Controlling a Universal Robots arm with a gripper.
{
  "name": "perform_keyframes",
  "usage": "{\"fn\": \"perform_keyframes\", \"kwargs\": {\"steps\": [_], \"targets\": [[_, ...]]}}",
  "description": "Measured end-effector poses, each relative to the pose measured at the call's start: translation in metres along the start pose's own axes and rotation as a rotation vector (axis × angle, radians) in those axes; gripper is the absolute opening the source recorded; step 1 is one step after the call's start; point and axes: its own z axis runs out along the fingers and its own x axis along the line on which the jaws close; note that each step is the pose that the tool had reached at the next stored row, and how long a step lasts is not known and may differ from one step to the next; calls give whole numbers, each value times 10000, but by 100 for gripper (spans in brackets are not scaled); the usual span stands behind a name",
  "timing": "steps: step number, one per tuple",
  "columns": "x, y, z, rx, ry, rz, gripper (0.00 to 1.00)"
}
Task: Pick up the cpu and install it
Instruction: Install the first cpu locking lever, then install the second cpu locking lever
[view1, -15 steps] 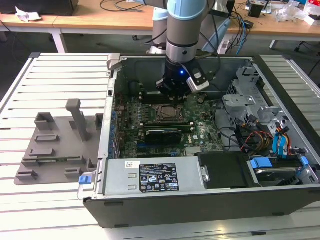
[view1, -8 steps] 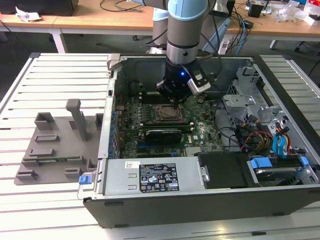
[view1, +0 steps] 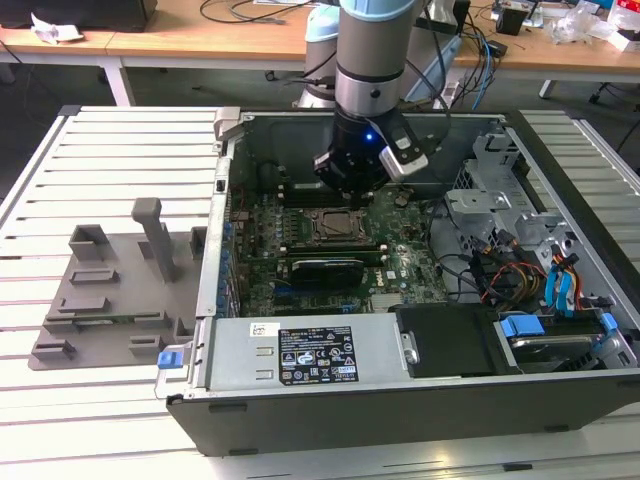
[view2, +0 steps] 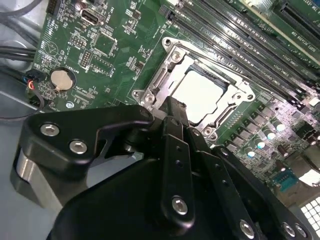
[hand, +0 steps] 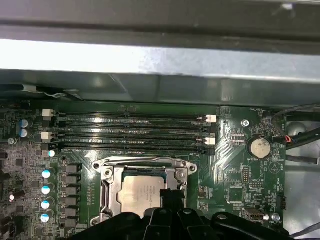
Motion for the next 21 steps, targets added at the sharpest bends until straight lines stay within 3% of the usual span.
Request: {"fn": "perform_keyframes", "kwargs": {"steps": [1, 4, 15, 21], "targets": [[-3, 1, -79, 7, -4, -1, 11], [-6, 2, -152, 11, -6, -1, 11], [-6, 1, -168, 12, -5, 1, 11], [-5, -43, -168, 13, -5, 0, 11]]}}
